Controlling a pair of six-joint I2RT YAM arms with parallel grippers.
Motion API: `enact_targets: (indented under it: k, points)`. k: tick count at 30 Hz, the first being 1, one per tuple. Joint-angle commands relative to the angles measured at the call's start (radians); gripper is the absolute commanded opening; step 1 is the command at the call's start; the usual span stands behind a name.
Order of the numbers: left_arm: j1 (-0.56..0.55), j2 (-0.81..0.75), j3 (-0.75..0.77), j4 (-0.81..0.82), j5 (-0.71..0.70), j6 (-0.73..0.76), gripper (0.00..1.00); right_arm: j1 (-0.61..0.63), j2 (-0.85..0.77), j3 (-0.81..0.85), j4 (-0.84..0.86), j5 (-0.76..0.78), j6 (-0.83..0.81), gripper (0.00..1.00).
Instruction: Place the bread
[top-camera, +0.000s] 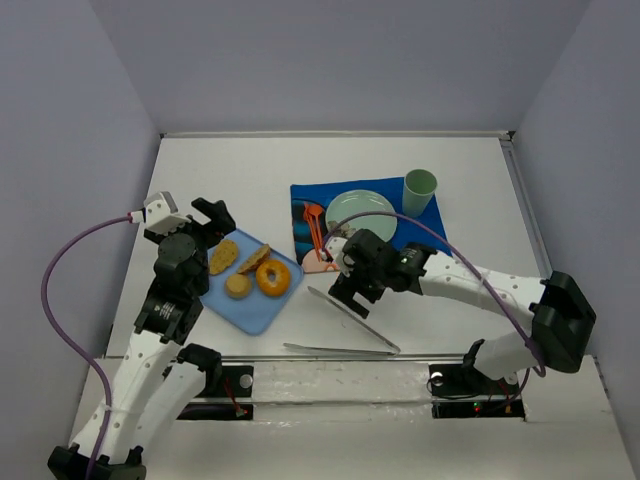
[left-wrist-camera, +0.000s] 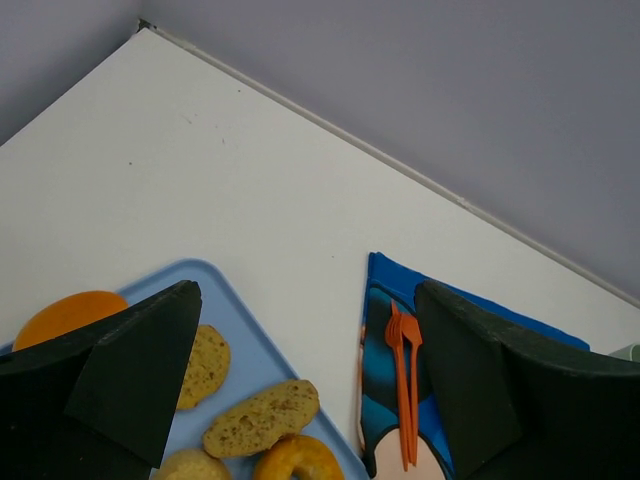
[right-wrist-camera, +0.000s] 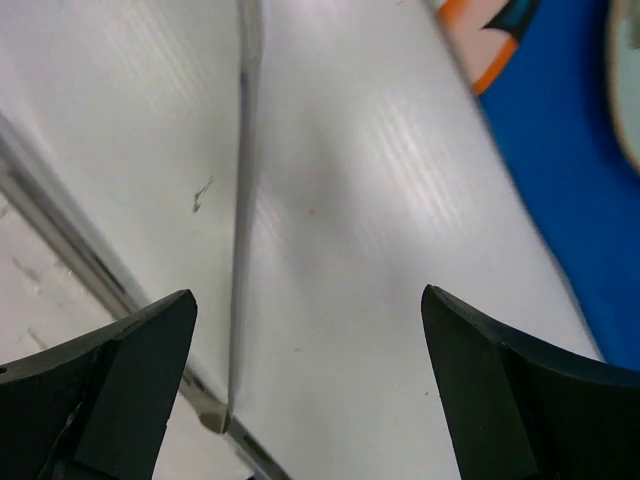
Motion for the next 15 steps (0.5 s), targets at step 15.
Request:
enact_targets:
  k: [15]
  points:
    - [0.002, 0.006, -0.014, 0.061, -0.007, 0.009, 0.99, 0.180, 0.127, 0.096, -0.271, -0.197, 0.037, 1.00]
